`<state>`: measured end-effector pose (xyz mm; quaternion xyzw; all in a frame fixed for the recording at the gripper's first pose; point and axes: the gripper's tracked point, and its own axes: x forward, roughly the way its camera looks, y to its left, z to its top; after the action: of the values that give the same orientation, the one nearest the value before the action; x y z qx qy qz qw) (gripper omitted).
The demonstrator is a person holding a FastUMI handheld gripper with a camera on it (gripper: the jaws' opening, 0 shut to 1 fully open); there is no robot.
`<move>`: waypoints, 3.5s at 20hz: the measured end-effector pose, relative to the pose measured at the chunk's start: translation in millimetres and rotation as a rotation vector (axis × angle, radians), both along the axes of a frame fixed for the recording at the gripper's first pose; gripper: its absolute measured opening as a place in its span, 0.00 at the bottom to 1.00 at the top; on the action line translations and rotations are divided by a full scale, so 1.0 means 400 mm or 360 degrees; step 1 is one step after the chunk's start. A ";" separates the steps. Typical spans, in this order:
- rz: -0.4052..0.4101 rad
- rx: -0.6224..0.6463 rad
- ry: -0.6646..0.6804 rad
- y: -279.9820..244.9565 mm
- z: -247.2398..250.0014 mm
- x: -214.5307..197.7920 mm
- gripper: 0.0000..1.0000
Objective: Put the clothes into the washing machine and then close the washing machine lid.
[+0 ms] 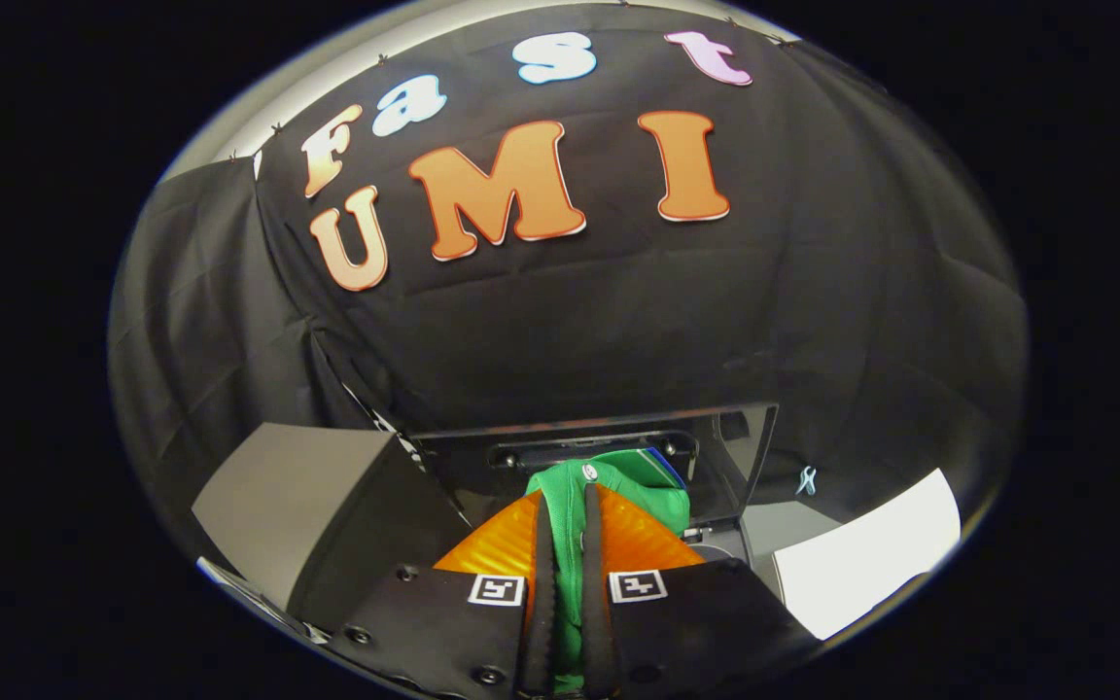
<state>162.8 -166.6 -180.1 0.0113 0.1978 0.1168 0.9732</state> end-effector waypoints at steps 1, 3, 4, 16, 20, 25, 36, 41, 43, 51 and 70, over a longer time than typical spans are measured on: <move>-0.0004 -0.0004 0.0023 -0.003 -0.027 0.008 0.19; -0.0011 0.0004 0.0080 -0.009 -0.077 0.017 0.18; -0.0012 0.0014 0.0101 -0.008 -0.098 0.026 0.18; 0.0000 -0.0047 0.0419 0.019 -0.384 0.067 0.18; 0.0008 -0.0103 0.0496 0.029 -0.459 0.065 0.19; -0.0064 -0.0115 0.0630 0.007 -0.589 0.054 0.20; -0.0142 -0.0111 0.0713 -0.002 -0.647 0.042 0.35; -0.0142 -0.0161 0.0674 -0.008 -0.611 0.031 0.58; -0.0156 -0.0180 0.0653 -0.020 -0.597 0.030 0.68; -0.0157 -0.0189 0.0556 -0.032 -0.459 0.030 1.00; -0.0094 -0.0106 0.0032 0.058 0.087 0.167 0.99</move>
<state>229.5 -143.6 -145.1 -0.0141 0.2111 0.0814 0.9740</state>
